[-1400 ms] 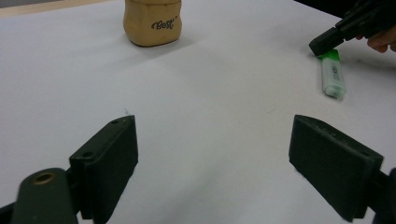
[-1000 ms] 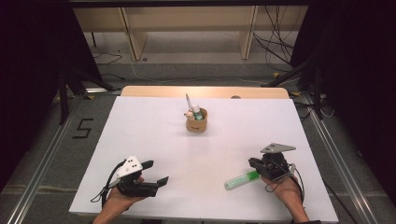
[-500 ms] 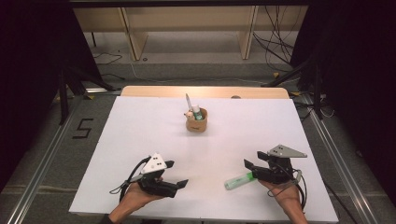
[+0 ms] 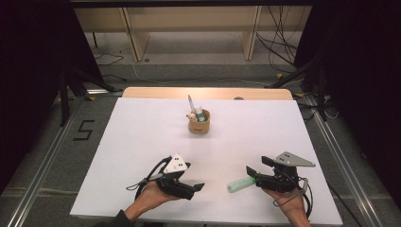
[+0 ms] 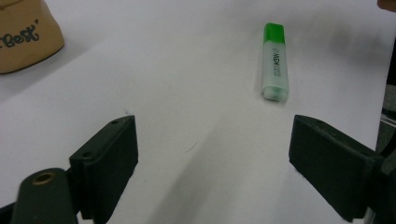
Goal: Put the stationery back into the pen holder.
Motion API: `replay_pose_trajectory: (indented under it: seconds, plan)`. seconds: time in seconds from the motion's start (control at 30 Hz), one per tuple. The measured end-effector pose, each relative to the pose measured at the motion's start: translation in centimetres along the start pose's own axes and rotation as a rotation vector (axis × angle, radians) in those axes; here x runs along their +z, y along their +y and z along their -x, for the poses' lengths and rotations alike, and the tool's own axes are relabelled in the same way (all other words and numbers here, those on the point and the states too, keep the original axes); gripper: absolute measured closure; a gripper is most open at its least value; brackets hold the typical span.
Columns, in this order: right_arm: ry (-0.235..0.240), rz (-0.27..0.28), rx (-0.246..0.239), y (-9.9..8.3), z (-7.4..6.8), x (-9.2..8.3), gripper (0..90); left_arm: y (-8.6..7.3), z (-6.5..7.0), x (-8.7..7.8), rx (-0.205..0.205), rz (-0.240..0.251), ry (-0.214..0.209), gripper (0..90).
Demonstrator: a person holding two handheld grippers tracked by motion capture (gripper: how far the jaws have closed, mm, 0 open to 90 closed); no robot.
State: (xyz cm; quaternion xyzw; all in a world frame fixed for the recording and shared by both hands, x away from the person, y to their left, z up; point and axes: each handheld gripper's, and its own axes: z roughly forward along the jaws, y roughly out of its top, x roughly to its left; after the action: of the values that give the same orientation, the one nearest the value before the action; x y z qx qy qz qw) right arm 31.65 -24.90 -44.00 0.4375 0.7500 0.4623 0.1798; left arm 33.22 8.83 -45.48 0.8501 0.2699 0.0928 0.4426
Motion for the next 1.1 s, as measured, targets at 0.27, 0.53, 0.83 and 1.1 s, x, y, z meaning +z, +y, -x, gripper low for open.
replay_pose_trajectory:
  seconds: [0.27, 0.53, 0.83, 1.1]
  plan:
    - [-0.010, 0.034, 0.012, -0.4, 0.1, -0.9, 25.4, 1.2, 1.1, 2.4, 0.020, -0.030, -0.033, 15.3]
    - [-0.014, 0.040, 0.014, -0.5, 0.2, -1.0, 24.7, 2.4, 2.9, 5.2, 0.082, -0.087, -0.050, 15.3]
    - [-0.020, 0.037, 0.021, -0.6, 0.4, -0.9, 22.6, 3.3, 3.9, 7.3, 0.119, -0.136, -0.069, 15.6]
    - [-0.027, 0.030, 0.025, -0.6, 0.4, -0.8, 20.0, 3.6, 4.5, 8.8, 0.140, -0.182, -0.075, 16.5]
